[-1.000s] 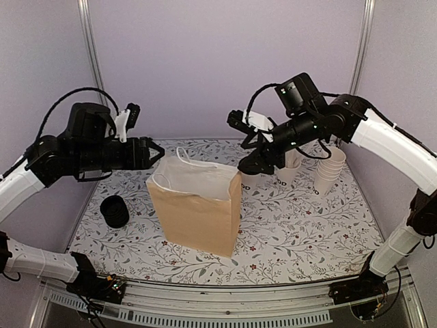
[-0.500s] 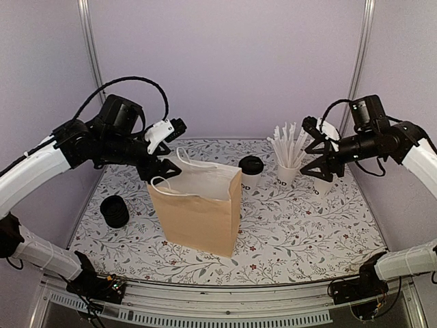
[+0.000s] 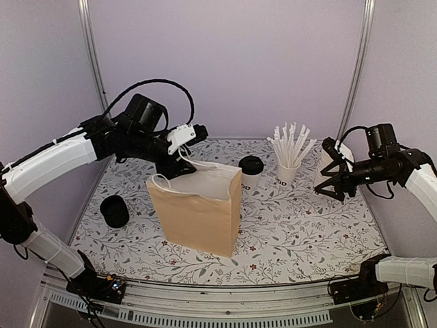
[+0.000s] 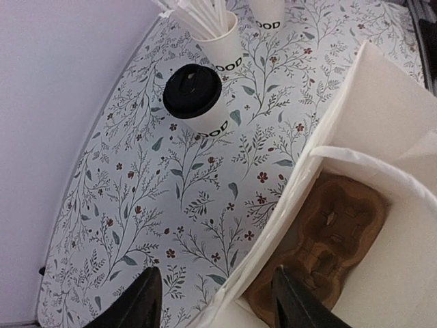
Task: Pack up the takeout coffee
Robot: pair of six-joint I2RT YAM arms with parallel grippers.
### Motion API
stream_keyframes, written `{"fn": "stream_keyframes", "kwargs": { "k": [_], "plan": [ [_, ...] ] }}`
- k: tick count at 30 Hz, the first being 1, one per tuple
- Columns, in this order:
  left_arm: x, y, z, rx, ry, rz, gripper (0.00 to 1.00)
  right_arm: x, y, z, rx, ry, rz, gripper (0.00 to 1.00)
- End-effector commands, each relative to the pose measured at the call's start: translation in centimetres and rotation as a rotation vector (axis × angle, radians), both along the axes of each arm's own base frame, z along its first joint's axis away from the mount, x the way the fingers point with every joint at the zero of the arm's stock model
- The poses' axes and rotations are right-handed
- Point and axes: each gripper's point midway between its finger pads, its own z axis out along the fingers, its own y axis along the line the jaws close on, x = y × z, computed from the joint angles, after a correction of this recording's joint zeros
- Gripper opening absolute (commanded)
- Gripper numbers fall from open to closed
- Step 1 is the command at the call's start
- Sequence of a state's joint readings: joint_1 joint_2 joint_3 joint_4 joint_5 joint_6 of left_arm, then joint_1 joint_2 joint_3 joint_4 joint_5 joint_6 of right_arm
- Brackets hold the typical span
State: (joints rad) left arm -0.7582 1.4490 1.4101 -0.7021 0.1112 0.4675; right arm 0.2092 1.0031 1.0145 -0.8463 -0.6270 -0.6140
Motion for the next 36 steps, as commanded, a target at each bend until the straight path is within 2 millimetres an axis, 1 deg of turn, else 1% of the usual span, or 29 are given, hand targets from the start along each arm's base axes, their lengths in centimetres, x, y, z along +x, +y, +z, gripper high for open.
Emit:
{"fn": "stream_keyframes", "kwargs": {
  "k": [1,3,4,5,7,11,15,18,21,25,28,32,36],
  "plan": [
    [-0.7,-1.7,2.6,-0.076,-0.024,-0.101,0.53,0.3,0.6,0.3,0.062,0.001,0.021,0.74],
    [-1.4,-2.2,2.7,-0.092,0.006,-0.139,0.49,0.5,0.8,0.2,0.066,0.013,0.026,0.74],
    [-1.8,-2.3,2.4,-0.091,0.029,-0.154,0.47,0.6,0.9,0.1,0.067,0.018,0.027,0.74],
    [-2.4,-2.6,1.2,-0.073,0.086,-0.176,0.39,1.1,0.9,0.1,0.064,0.026,0.026,0.74],
    [-2.7,-2.6,0.7,-0.061,0.109,-0.177,0.36,1.4,1.1,0.4,0.068,0.025,0.032,0.74],
    [-2.9,-2.4,0.4,-0.054,0.121,-0.172,0.34,1.6,1.4,0.6,0.081,0.046,0.05,0.74],
    [-2.2,-2.1,0.0,-0.035,0.103,-0.142,0.34,1.6,1.5,0.3,0.082,0.055,0.05,0.74],
    [-1.7,-2.1,-0.3,-0.022,0.095,-0.121,0.3,1.6,1.4,0.3,0.083,0.056,0.048,0.74],
    [-1.1,-2.1,-0.1,-0.021,0.079,-0.101,0.26,1.5,1.4,0.2,0.08,0.053,0.043,0.74],
    [-0.5,-1.7,0.7,-0.017,0.049,-0.068,0.18,1.6,1.4,0.1,0.082,0.053,0.04,0.74],
    [-0.5,-1.5,1.5,-0.029,0.034,-0.057,0.01,1.7,1.4,0.1,0.082,0.053,0.038,0.74],
    [-0.8,-1.3,2.6,-0.058,0.035,-0.038,0.0,1.8,1.4,0.0,0.08,0.055,0.035,0.74],
    [-0.2,-0.4,3.8,-0.082,0.028,0.056,0.0,2.0,1.4,0.0,0.08,0.054,0.033,0.74]
  ]
}}
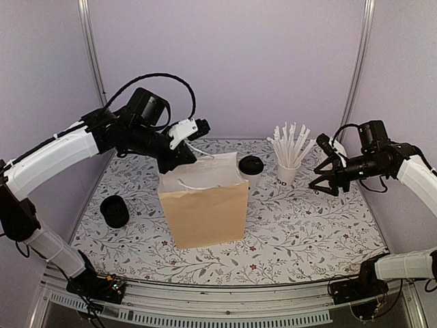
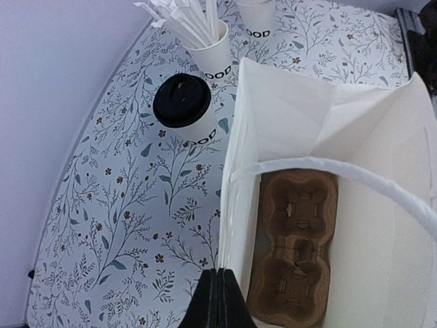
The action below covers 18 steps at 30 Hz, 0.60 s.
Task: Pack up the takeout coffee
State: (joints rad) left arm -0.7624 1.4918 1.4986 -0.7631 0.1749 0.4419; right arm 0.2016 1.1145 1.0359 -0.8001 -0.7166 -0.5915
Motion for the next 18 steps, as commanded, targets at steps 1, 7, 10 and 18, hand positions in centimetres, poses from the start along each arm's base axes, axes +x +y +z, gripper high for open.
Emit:
{"fn": "stream_keyframes", "kwargs": {
  "k": [1,7,10,18],
  "plan": [
    [0.5,1.1,3.0,-0.048,-0.034,0.119,0.0,0.4,0.0,0.6,0.014,-0.018,-0.006,0.74],
    [1.0,3.9,5.4,-0.005,-0.218,0.298,0.0,0.6,0.1,0.4,0.014,-0.011,-0.005,0.74],
    [1.6,5.5,6.7,0.017,-0.337,0.382,0.0,0.7,0.2,0.2,0.02,-0.004,-0.001,0.74],
    [1.7,6.5,6.1,0.078,-0.528,0.48,0.0,0.8,0.2,-0.6,0.017,0.013,-0.001,0.74]
  ]
}}
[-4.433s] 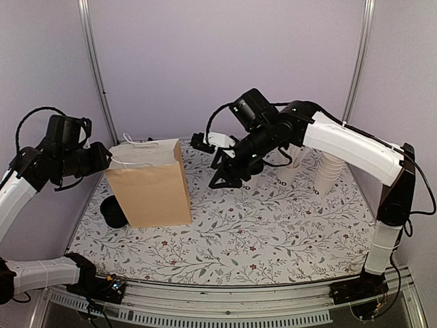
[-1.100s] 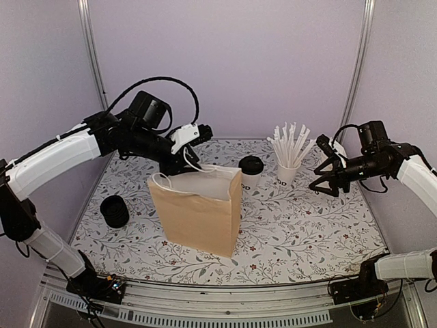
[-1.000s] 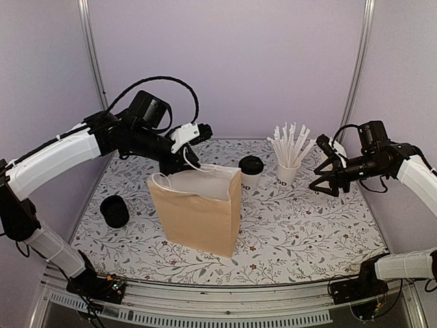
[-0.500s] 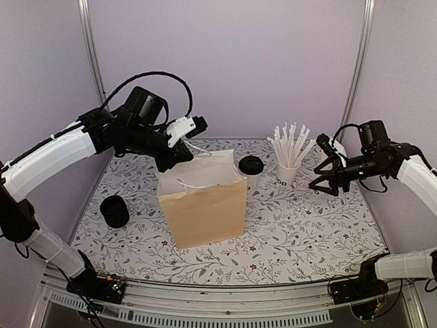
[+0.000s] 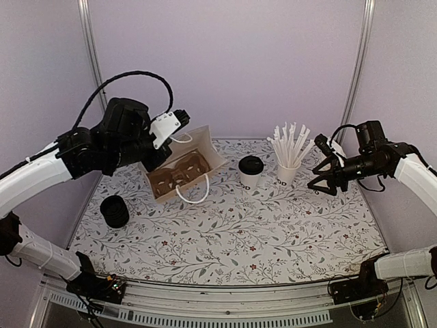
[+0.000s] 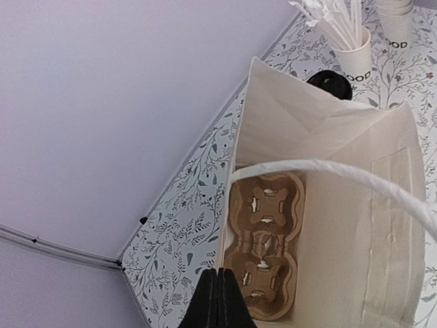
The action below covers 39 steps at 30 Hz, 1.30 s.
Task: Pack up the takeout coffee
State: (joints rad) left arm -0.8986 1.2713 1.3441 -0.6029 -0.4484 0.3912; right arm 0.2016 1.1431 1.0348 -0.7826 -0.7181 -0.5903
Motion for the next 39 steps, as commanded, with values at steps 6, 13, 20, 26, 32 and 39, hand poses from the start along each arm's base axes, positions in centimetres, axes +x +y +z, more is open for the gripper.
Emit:
{"fn": "stream_keyframes", "kwargs": {
  "k": [6,13,20,26,32,39],
  "plan": [
    [-1.3,-1.1,0.7,0.013,-0.214,0.067,0.0,0.1,0.1,0.0,0.018,0.0,0.0,0.74],
    [-4.9,-4.4,-0.9,0.031,-0.179,-0.06,0.0,0.1,0.0,-0.7,0.011,0.006,-0.002,0.74],
    [-11.0,-7.4,-2.9,0.092,-0.147,-0.196,0.0,0.0,-0.1,-0.9,0.006,0.006,-0.006,0.74],
    [-15.8,-10.0,-3.8,0.101,-0.116,-0.293,0.0,0.3,0.1,-1.3,0.01,0.025,0.001,0.74],
    [-20.9,-11.7,-5.6,0.156,-0.062,-0.358,0.0,0.5,0.2,-1.6,0.01,0.046,0.009,0.74],
    [-24.6,-12.5,-7.8,0.203,0.005,-0.399,0.0,0.6,0.5,-2.0,0.018,0.073,0.023,0.74]
  ]
}}
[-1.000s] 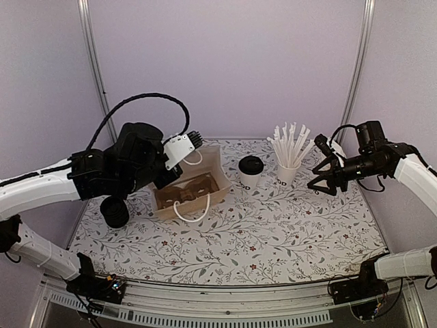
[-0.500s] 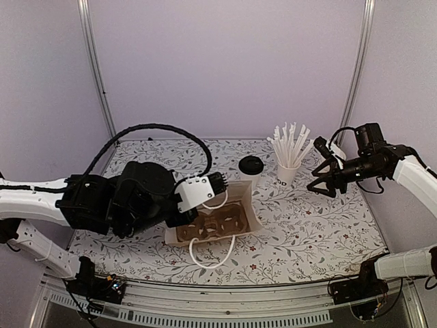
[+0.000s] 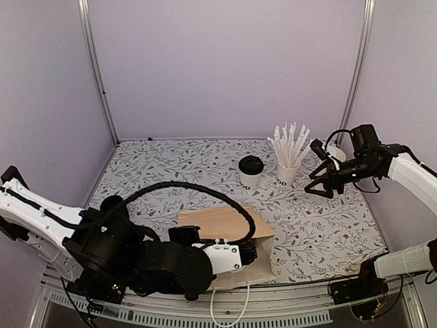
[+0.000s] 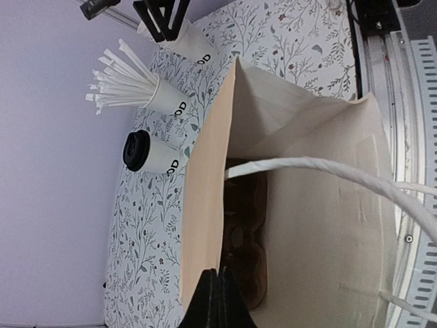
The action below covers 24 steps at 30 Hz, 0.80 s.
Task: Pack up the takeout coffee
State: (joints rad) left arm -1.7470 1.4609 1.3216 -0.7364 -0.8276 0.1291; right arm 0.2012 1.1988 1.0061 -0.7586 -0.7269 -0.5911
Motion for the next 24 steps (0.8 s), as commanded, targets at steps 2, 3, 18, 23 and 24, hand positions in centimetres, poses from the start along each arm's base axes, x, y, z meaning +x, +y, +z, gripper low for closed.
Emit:
{"fn": "stream_keyframes", "kwargs": {
  "k": [2,3,18,23,24],
  "plan": [
    [-1.3,0.4,-0.5,0.009,0.034,0.035,0.0,0.2,0.4,0.2,0.026,0.02,0.021,0.74],
    [-1.1,0.5,-0.4,0.005,0.029,0.042,0.0,0.2,0.4,0.2,0.029,0.021,0.024,0.74],
    [7.8,4.5,6.4,-0.261,0.235,0.106,0.02,-0.8,1.9,3.4,0.075,0.028,0.124,0.74],
    [14.8,8.8,8.2,-0.358,0.141,0.312,0.69,-0.7,3.5,4.2,0.057,0.02,0.182,0.74],
    [15.9,9.6,8.7,-0.375,0.12,0.349,0.75,-0.6,3.8,4.6,0.057,0.014,0.191,0.74]
  ]
}}
